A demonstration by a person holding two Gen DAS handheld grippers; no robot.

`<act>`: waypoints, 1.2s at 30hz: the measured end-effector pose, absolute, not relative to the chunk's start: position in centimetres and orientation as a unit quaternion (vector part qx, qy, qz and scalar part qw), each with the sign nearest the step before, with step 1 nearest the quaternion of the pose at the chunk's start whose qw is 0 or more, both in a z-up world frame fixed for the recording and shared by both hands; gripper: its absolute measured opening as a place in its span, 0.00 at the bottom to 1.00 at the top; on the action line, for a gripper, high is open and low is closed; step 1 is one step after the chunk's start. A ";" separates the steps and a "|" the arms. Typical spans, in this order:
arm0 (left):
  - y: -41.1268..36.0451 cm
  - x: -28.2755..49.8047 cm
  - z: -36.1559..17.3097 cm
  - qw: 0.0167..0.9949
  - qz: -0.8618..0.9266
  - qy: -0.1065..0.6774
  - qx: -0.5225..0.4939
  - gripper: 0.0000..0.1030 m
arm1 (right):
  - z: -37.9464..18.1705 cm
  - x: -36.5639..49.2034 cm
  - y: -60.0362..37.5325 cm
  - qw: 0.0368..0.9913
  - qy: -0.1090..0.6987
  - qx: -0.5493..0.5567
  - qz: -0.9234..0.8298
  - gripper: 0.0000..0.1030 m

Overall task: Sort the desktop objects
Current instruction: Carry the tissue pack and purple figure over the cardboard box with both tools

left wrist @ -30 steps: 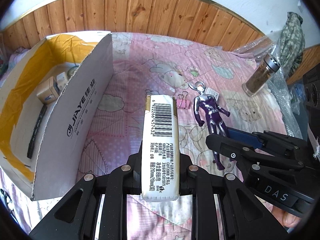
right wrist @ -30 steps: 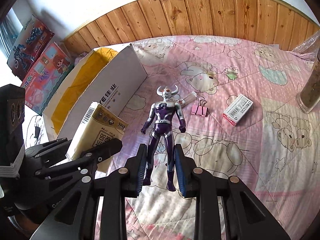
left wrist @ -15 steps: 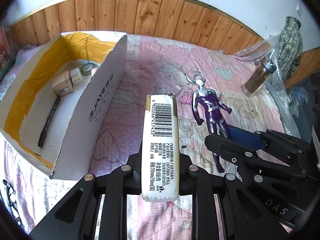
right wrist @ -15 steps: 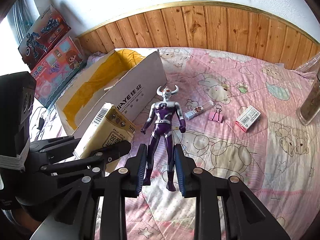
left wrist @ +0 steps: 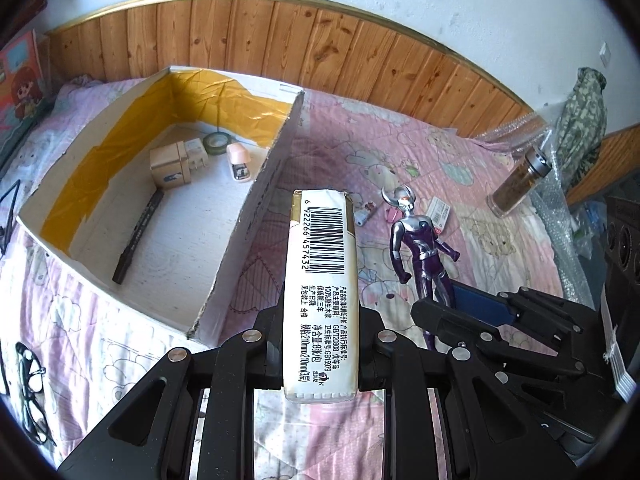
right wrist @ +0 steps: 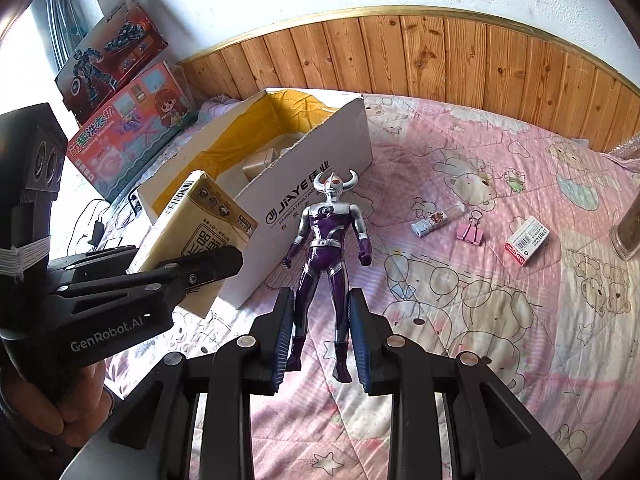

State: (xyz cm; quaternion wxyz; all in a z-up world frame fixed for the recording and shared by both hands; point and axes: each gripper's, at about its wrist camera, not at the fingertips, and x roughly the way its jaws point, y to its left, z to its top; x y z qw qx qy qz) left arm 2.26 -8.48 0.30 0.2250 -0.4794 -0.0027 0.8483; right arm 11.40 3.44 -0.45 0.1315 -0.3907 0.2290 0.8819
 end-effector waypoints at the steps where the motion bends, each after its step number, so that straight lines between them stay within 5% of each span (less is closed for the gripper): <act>1: -8.8 2.2 0.5 0.225 0.849 -0.006 -0.478 0.22 | -0.2 11.3 3.2 0.130 0.228 -0.389 0.883 0.28; 18: -15.6 -0.3 4.4 0.212 0.865 -0.082 -0.447 0.22 | 4.1 9.2 0.6 0.108 0.194 -0.366 0.904 0.28; 36: -20.4 -4.6 4.3 0.151 0.875 -0.068 -0.454 0.22 | 7.1 1.3 -1.1 0.064 0.167 -0.367 0.913 0.28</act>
